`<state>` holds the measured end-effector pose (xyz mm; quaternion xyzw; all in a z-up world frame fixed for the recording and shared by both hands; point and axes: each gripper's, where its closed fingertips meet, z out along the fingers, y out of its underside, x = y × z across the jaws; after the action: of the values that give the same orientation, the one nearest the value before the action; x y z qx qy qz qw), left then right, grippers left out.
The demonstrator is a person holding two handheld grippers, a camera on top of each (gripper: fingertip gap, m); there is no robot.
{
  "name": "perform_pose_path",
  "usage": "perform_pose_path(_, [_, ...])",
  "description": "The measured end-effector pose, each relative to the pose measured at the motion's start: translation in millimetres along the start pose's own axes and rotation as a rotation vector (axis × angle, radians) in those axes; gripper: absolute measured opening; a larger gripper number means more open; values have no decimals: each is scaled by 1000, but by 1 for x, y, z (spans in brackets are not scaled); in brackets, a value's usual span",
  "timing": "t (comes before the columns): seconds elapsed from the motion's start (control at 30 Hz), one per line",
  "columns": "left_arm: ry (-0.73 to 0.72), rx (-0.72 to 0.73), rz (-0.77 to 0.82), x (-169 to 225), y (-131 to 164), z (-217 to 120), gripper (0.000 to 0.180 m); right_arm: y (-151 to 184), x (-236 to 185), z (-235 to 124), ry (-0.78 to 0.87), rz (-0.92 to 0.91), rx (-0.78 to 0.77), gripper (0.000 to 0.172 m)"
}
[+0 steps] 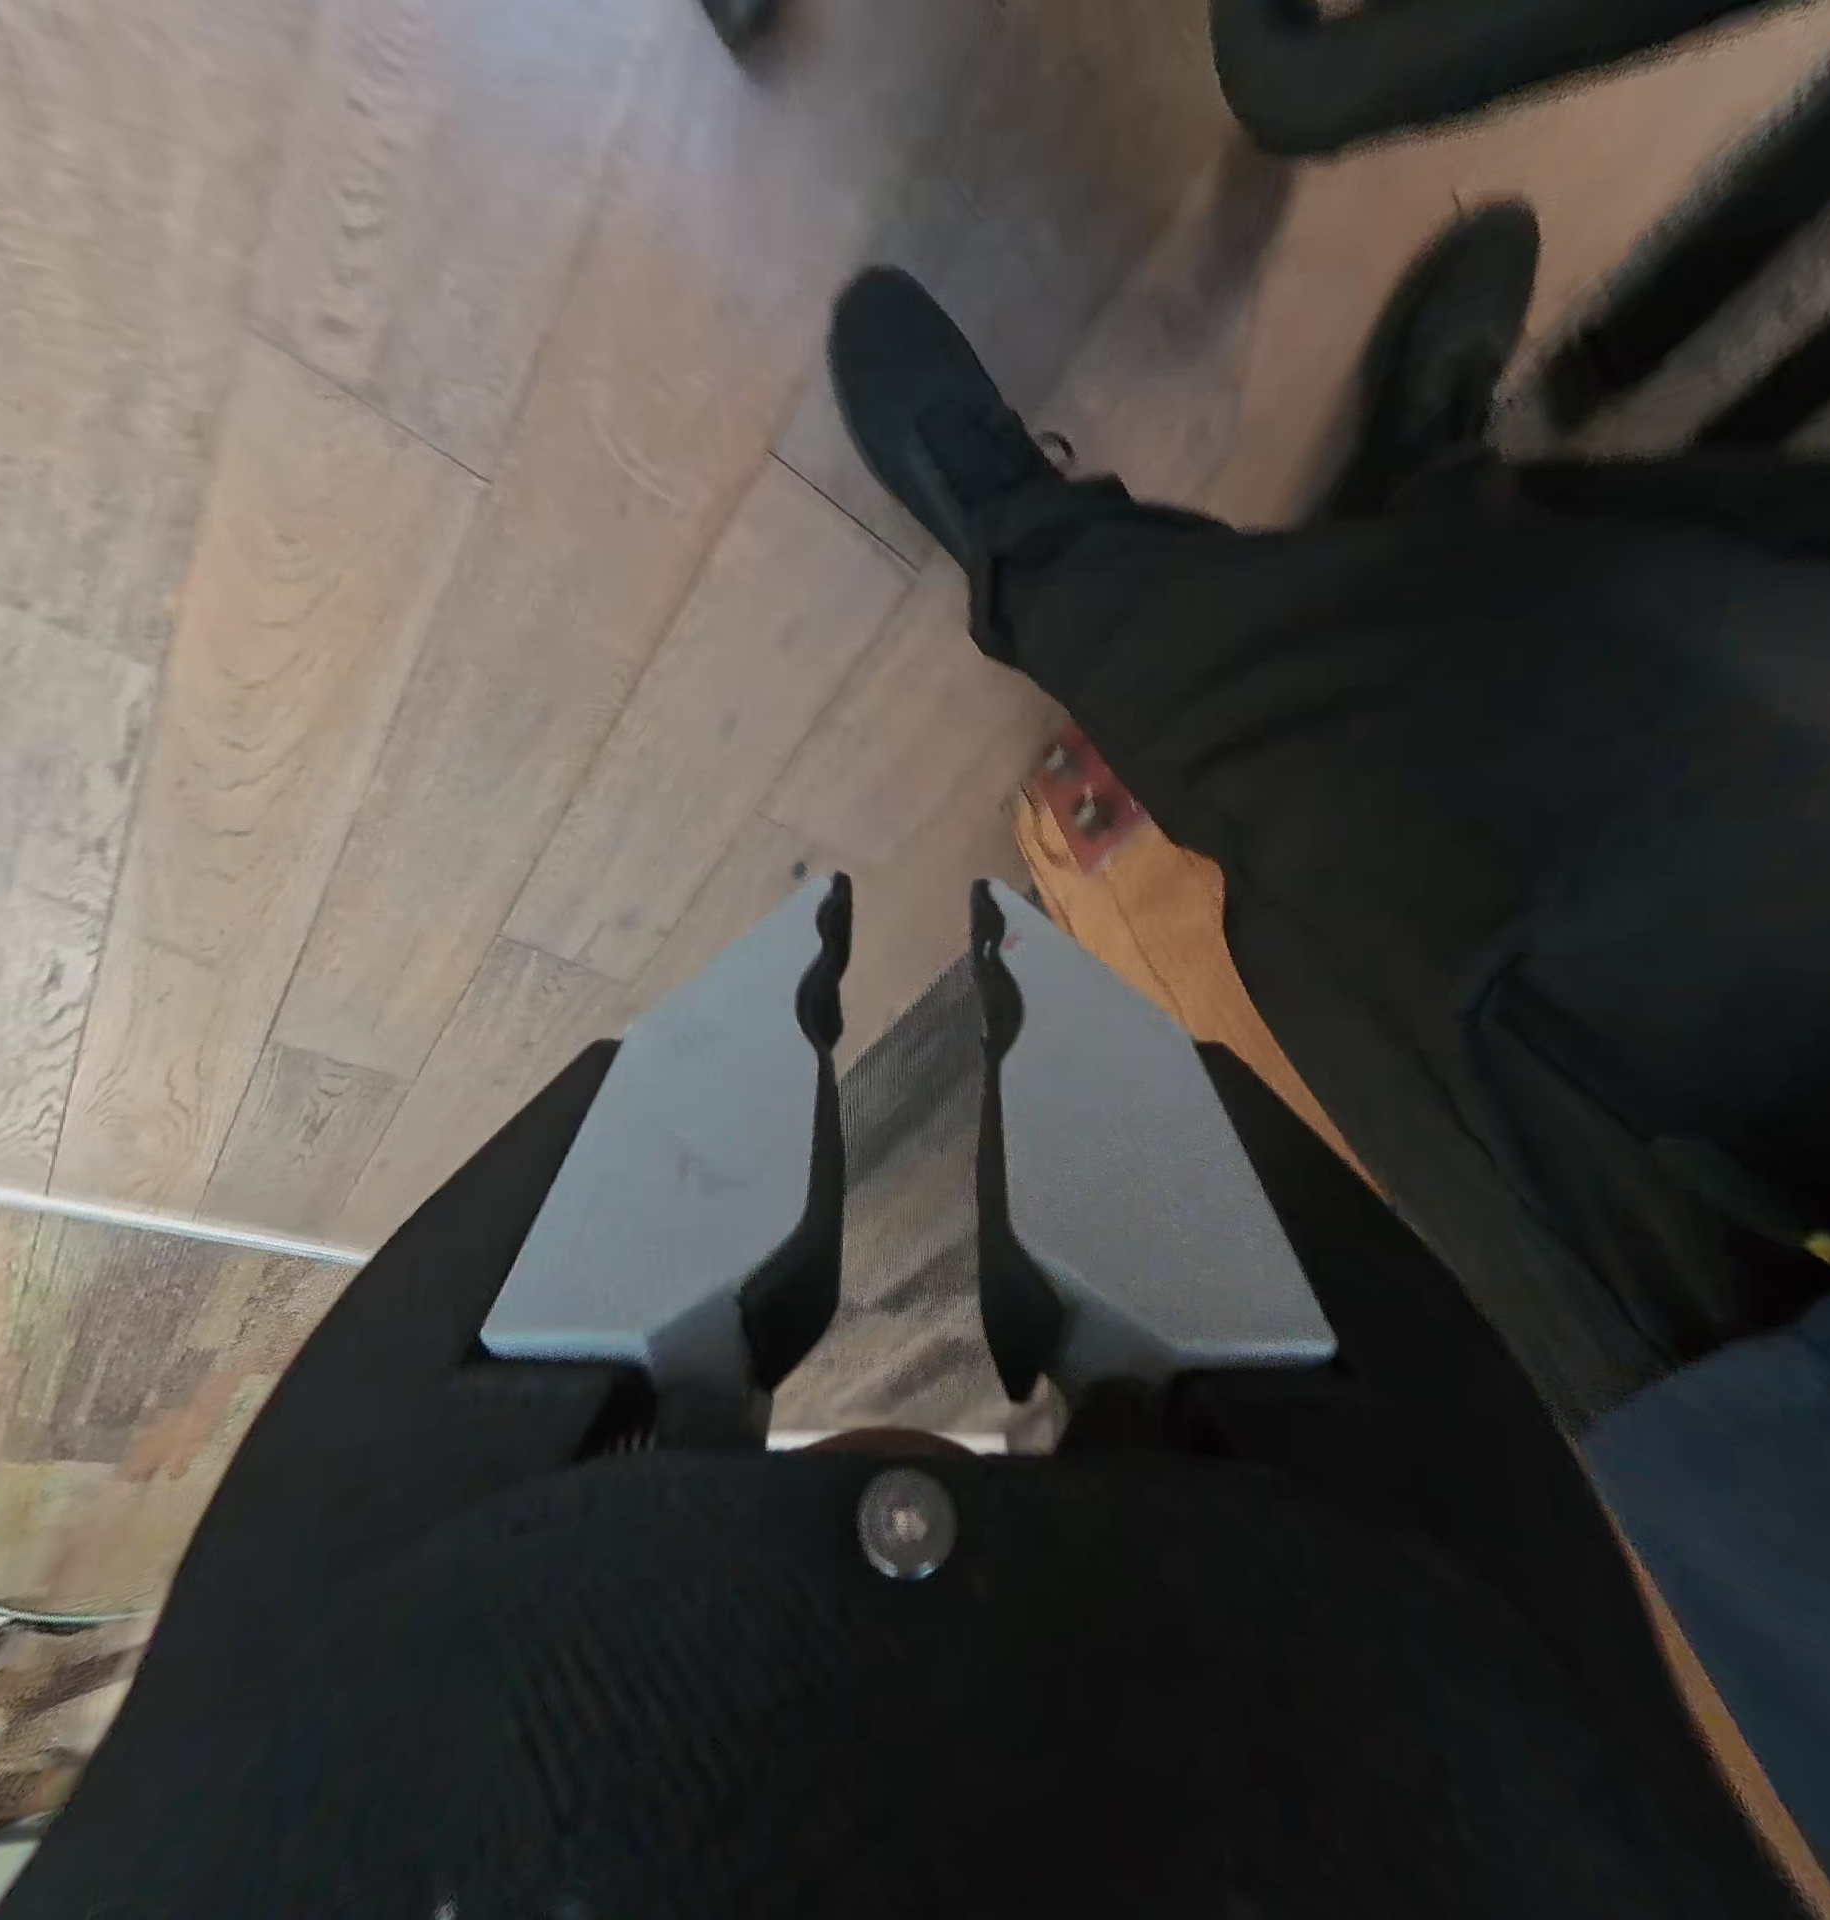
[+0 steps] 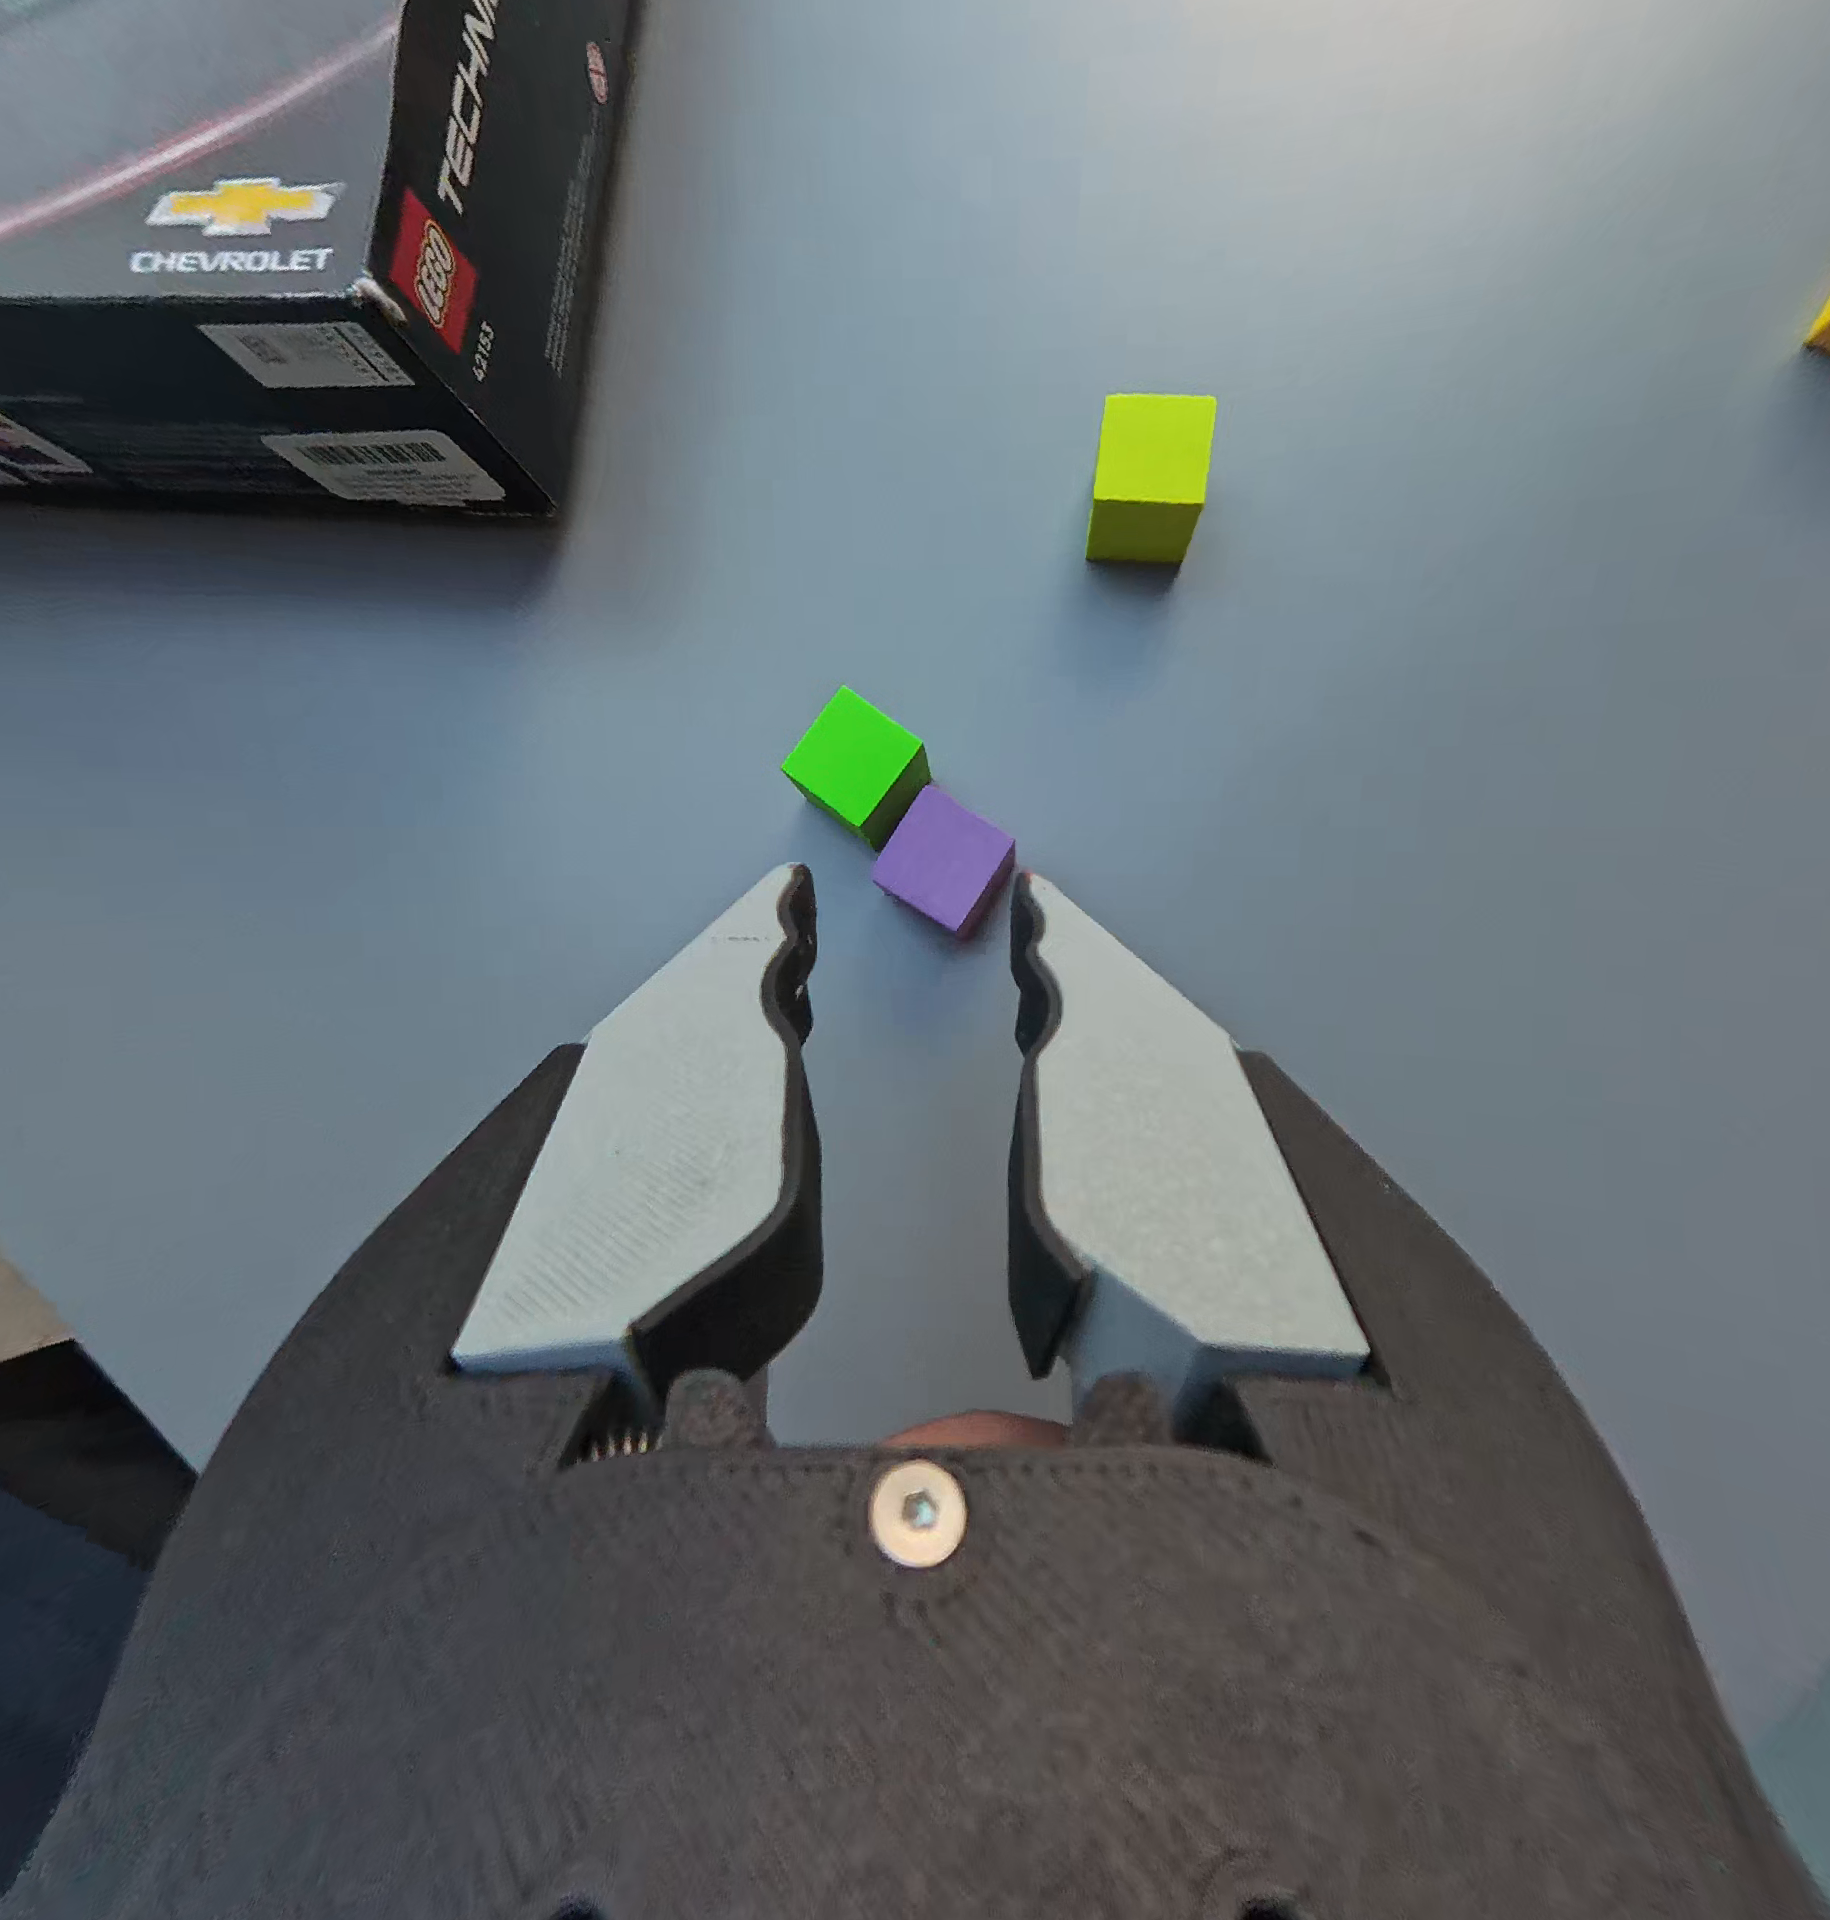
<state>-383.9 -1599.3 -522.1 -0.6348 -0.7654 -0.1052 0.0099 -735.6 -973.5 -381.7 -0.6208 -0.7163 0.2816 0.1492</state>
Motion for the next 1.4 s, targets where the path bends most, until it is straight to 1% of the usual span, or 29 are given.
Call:
perform_pose_path(0.07, [-78, 102, -76, -8, -12, -27, 23, -3, 5, 6, -33, -56, 19, 35])
perform_pose_path(0.13, [-202, 230, -144, -27, -29, -69, 25, -6, 10, 11, -60, -112, 31, 38])
perform_pose_path(0.17, [-319, 293, -189, -46, -37, -100, 27, -7, 13, 13, -71, -139, 34, 40])
perform_pose_path(0.2, [-432, 378, -249, -65, -47, -137, 31, -8, 14, 14, -84, -168, 39, 42])
perform_pose_path(0.23, [-502, 489, -302, -76, -59, -178, 35, -10, 16, 14, -94, -199, 48, 43])
perform_pose_path(0.3, [-572, 731, -356, -83, -89, -264, 39, -15, 17, 12, -108, -263, 66, 43])
perform_pose_path(0.33, [-586, 851, -355, -79, -105, -306, 42, -17, 16, 11, -117, -291, 65, 43])
perform_pose_path(0.37, [-570, 970, -332, -67, -124, -345, 45, -18, 15, 10, -127, -315, 66, 44])
perform_pose_path(0.43, [-492, 1162, -221, -25, -164, -407, 52, -19, 11, 10, -140, -344, 67, 44])
perform_pose_path(0.47, [-452, 1228, -149, 2, -184, -430, 57, -17, 8, 11, -152, -342, 60, 44])
perform_pose_path(0.53, [-345, 1315, 30, 66, -219, -454, 55, -10, -3, 14, -192, -319, 34, 46])
perform_pose_path(0.6, [-225, 1370, 156, 124, -244, -463, 55, -3, -13, 16, -210, -294, 11, 48])
perform_pose_path(0.63, [-135, 1392, 201, 151, -253, -465, 56, -1, -20, 14, -219, -280, 12, 48])
perform_pose_path(0.7, [53, 1367, 312, 204, -264, -454, 58, 2, -32, 9, -231, -259, 18, 47])
perform_pose_path(0.73, [95, 1329, 368, 222, -268, -442, 58, 5, -37, 7, -229, -253, 14, 47])
perform_pose_path(0.8, [105, 1262, 492, 248, -271, -415, 54, 10, -43, 3, -218, -244, 8, 47])
perform_pose_path(0.9, [19, 1215, 654, 262, -274, -378, 46, 11, -47, -5, -203, -220, 3, 49])
perform_pose_path(0.97, [1, 1188, 704, 262, -274, -356, 43, 12, -48, -10, -194, -201, -8, 51])
perform_pose_path(1.03, [23, 1174, 724, 262, -273, -340, 42, 12, -44, -14, -164, -192, -19, 52])
perform_pose_path(1.1, [74, 1195, 738, 267, -269, -339, 37, 9, -39, -17, -135, -196, -12, 52])
perform_pose_path(1.17, [105, 1227, 747, 271, -268, -347, 37, 4, -34, -17, -114, -202, -4, 50])
perform_pose_path(1.23, [120, 1214, 748, 272, -269, -342, 38, 0, -31, -14, -119, -204, -14, 46])
perform_pose_path(1.3, [134, 1158, 754, 273, -268, -331, 41, 1, -28, -5, -130, -202, -64, 46])
perform_pose_path(1.4, [116, 1180, 782, 278, -268, -333, 38, 1, -23, 10, -118, -227, -136, 41])
